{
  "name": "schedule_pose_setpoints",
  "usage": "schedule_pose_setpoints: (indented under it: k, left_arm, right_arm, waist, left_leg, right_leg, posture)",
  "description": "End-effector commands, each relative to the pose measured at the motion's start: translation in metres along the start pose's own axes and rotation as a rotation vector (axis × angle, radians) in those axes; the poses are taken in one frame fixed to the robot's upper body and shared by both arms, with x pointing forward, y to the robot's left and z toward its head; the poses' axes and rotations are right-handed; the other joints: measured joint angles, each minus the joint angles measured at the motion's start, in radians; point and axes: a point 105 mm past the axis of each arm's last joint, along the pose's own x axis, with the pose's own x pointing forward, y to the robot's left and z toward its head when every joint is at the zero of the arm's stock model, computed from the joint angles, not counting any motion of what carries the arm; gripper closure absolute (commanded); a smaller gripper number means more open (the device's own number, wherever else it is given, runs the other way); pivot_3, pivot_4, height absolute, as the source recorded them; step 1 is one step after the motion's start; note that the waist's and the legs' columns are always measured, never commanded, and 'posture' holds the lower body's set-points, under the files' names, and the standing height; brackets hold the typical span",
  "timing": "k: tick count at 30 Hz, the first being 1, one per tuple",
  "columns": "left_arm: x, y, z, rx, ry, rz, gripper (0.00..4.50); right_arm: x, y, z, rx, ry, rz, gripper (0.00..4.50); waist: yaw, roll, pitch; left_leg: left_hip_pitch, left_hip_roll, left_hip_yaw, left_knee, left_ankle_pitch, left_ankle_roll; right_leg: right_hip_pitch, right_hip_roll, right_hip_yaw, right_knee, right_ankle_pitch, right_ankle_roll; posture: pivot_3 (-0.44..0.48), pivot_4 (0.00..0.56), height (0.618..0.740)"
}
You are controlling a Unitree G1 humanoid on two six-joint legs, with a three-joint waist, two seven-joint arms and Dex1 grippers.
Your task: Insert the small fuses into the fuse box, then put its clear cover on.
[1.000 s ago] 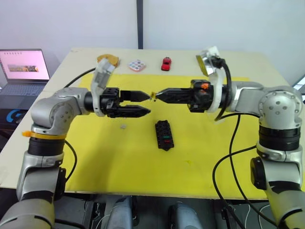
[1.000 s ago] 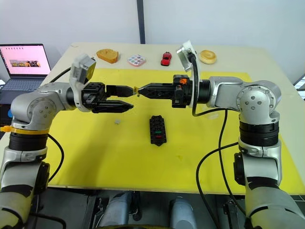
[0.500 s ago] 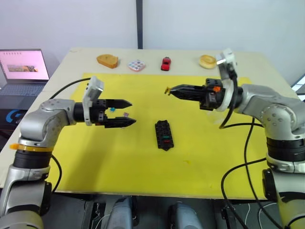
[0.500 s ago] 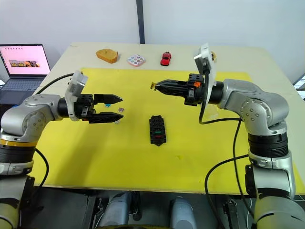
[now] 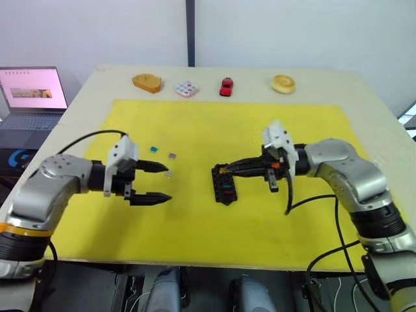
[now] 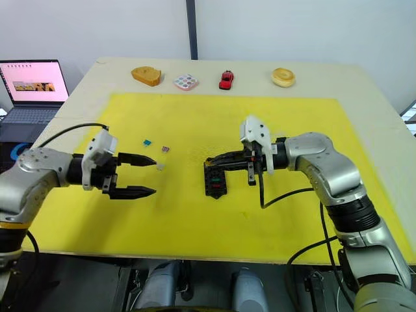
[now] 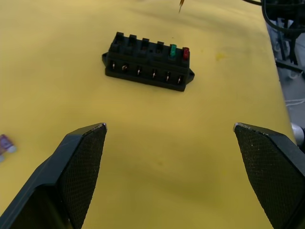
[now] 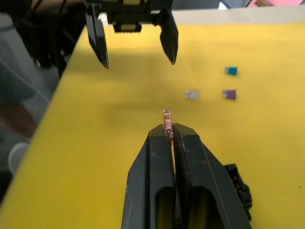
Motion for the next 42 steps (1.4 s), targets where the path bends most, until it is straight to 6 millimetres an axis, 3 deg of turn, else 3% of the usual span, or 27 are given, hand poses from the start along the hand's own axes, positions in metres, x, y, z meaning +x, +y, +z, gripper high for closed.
schedule_pose_setpoints:
  k: [1, 14, 42]
  left_arm:
    - [0.004, -0.009, 0.010, 0.045, -0.020, -0.017, 0.02]
    - [0.010, -0.017, 0.006, 0.040, -0.014, -0.026, 0.02]
    - [0.014, -0.016, 0.005, 0.027, -0.021, -0.021, 0.02]
  right_arm:
    - [0.001, -0.003, -0.001, -0.067, 0.003, 0.006, 4.50]
    - [0.003, -0.011, -0.023, -0.091, 0.055, 0.012, 4.50]
    - [0.008, -0.013, -0.042, -0.060, 0.115, 0.059, 4.50]
  waist:
    - [0.000, 0.000, 0.000]
    - [-0.001, 0.000, 0.000]
    - [-0.001, 0.000, 0.000]
  left_leg:
    - [0.000, 0.000, 0.000, 0.000, 0.000, 0.000]
    - [0.002, 0.000, 0.000, 0.000, 0.000, 0.000]
    - [0.004, 0.000, 0.000, 0.000, 0.000, -0.001]
  right_leg:
    - [0.000, 0.000, 0.000, 0.000, 0.000, 0.000]
    - [0.004, 0.000, 0.000, 0.000, 0.000, 0.000]
    - [0.005, 0.000, 0.000, 0.000, 0.000, 0.000]
  posture:
    - [0.000, 0.150, 0.740]
    - [0.000, 0.150, 0.740]
    - [0.000, 0.150, 0.740]
